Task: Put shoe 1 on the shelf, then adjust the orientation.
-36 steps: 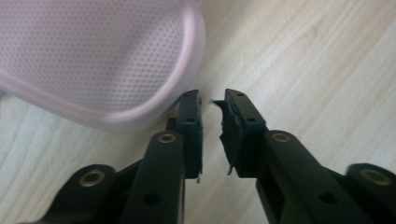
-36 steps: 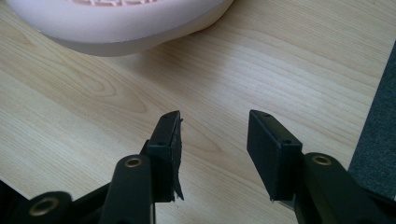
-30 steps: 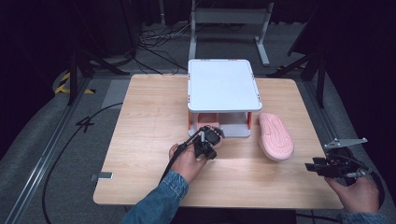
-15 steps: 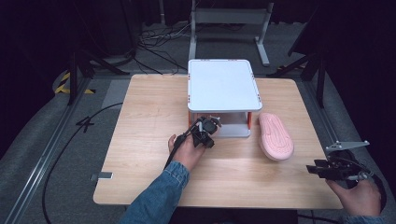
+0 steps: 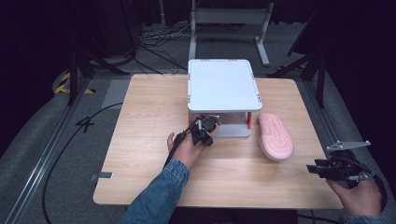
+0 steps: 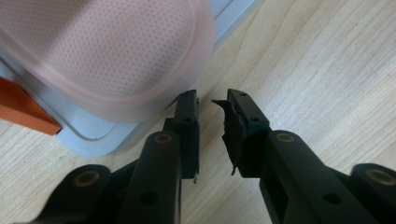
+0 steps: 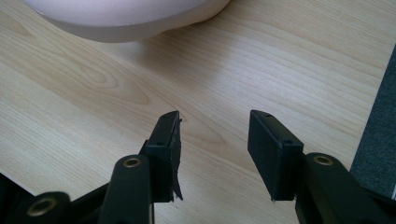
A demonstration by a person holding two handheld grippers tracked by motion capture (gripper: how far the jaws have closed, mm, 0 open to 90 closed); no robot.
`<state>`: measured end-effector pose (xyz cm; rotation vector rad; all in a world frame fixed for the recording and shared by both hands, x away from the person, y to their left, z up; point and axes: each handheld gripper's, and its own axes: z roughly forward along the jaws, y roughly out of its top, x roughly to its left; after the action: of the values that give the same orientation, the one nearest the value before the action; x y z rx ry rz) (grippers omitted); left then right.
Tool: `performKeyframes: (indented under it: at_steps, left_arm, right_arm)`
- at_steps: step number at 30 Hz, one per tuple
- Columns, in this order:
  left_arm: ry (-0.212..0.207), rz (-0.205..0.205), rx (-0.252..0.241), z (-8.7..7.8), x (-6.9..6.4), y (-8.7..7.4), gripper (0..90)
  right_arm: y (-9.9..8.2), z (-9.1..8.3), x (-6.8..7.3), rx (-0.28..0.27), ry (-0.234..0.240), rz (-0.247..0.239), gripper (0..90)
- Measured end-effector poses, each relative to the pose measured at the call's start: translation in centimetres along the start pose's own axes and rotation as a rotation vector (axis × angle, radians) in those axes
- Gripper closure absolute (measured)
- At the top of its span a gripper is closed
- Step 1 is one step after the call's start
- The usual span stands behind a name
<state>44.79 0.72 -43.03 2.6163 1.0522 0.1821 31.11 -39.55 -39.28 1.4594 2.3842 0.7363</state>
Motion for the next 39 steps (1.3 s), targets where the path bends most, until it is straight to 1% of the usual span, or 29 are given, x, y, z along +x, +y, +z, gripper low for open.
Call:
performKeyframes:
  at_steps: [1,3,4,5,6,7,8,10,12,13,16,18,19,20,21,22,24,27,28,30,31,32,33,34,35,36,37,38,39]
  left_arm:
    - [-0.004,0.010,-0.005,-0.1,-0.1,0.0,71.1]
    - [-0.026,0.010,-0.003,-0.3,-0.2,-0.1,65.9]
    - [-0.042,0.008,-0.008,-0.6,-0.2,-0.1,65.5]
    - [-0.042,0.013,-0.019,-0.9,-0.3,-0.2,64.7]
    - [-0.044,0.017,-0.021,-1.5,-0.5,-0.3,63.7]
    - [-0.058,0.003,-0.035,-2.2,-0.7,-0.5,62.6]
    - [-0.070,0.002,-0.047,-2.9,-0.7,-0.7,61.3]
    - [-0.075,0.007,-0.049,-4.1,-0.8,-1.2,59.6]
    - [-0.091,0.003,-0.045,-5.3,-0.6,-1.9,58.2]
    - [-0.100,-0.006,-0.047,-5.7,-0.6,-2.2,57.6]
    - [-0.139,-0.016,-0.051,-7.4,-0.2,-3.6,56.8]
    - [-0.142,-0.010,-0.068,-8.7,0.3,-4.7,56.5]
    - [-0.142,-0.021,-0.065,-9.3,0.6,-5.3,56.4]
    - [-0.142,-0.021,-0.065,-9.3,0.6,-5.3,56.3]
    - [-0.141,-0.022,-0.067,-9.6,0.9,-5.7,56.3]
    - [-0.136,-0.034,-0.067,-10.1,1.3,-6.4,55.7]
    - [-0.138,-0.041,-0.065,-10.3,1.5,-6.8,55.7]
    - [-0.152,-0.057,-0.061,-10.4,2.0,-7.7,55.6]
    - [-0.145,-0.058,-0.061,-10.5,2.1,-8.0,55.6]
    - [-0.105,-0.073,-0.067,-10.3,2.3,-8.5,55.6]
    - [-0.113,-0.094,-0.070,-10.2,2.5,-8.9,55.7]
    - [-0.113,-0.094,-0.070,-10.2,2.5,-8.9,55.6]
    - [-0.108,-0.104,-0.069,-10.1,2.4,-9.3,55.5]
    - [-0.108,-0.104,-0.069,-10.1,2.4,-9.3,55.5]
    - [-0.107,-0.107,-0.064,-10.2,2.4,-9.6,55.5]
    - [-0.107,-0.113,-0.062,-10.2,2.4,-9.8,55.1]
    - [-0.102,-0.114,-0.063,-10.3,2.4,-10.0,55.1]
    - [-0.099,-0.117,-0.062,-10.5,2.5,-10.2,55.1]
    - [-0.099,-0.126,-0.063,-10.6,2.6,-10.5,55.1]
  right_arm:
    - [0.1,0.1,0.0,-0.003,0.002,-0.007,54.4]
    - [0.2,0.2,0.2,0.003,0.006,-0.013,54.4]
    - [0.2,0.3,0.3,0.005,0.007,-0.010,54.4]
    - [0.3,0.4,0.3,0.004,0.011,-0.014,54.4]
    - [0.3,0.4,0.4,0.007,0.009,-0.019,54.4]
    - [0.4,0.5,0.5,0.009,0.010,-0.020,54.4]
    - [0.5,0.5,0.4,0.004,0.009,-0.027,54.4]
    - [0.6,0.4,0.4,0.000,0.012,-0.020,54.4]
    - [0.7,0.5,0.4,-0.006,0.015,-0.023,54.3]
    - [0.8,0.5,0.5,-0.001,0.018,-0.023,54.2]
    - [1.1,0.5,0.6,-0.011,0.022,-0.041,53.9]
    - [1.6,0.5,0.6,-0.017,0.025,-0.040,53.9]
    - [1.8,0.4,0.6,-0.027,0.026,-0.039,53.9]
    - [1.8,0.4,0.6,-0.027,0.026,-0.039,53.9]
    - [2.1,0.4,0.6,-0.033,0.030,-0.038,53.9]
    - [2.8,0.4,0.6,-0.043,0.041,-0.036,54.4]
    - [3.0,0.5,0.7,-0.045,0.041,-0.034,54.8]
    - [4.0,0.4,0.9,-0.069,0.054,-0.059,56.6]
    - [4.3,0.3,0.9,-0.073,0.062,-0.064,56.9]
    - [5.2,0.3,1.0,-0.093,0.068,-0.070,57.8]
    - [6.0,0.5,1.1,-0.100,0.074,-0.079,58.0]
    - [6.0,0.5,1.1,-0.100,0.074,-0.079,58.0]
    - [7.0,0.7,1.4,-0.106,0.077,-0.092,59.5]
    - [7.0,0.7,1.4,-0.106,0.077,-0.092,59.5]
    - [7.5,0.9,1.5,-0.108,0.074,-0.104,60.4]
    - [8.2,1.1,1.8,-0.113,0.062,-0.124,63.0]
    - [9.0,1.3,2.3,-0.122,0.035,-0.156,66.8]
    - [9.0,1.3,2.3,-0.122,0.035,-0.156,66.8]
    - [9.4,1.6,2.4,-0.120,0.034,-0.170,68.6]
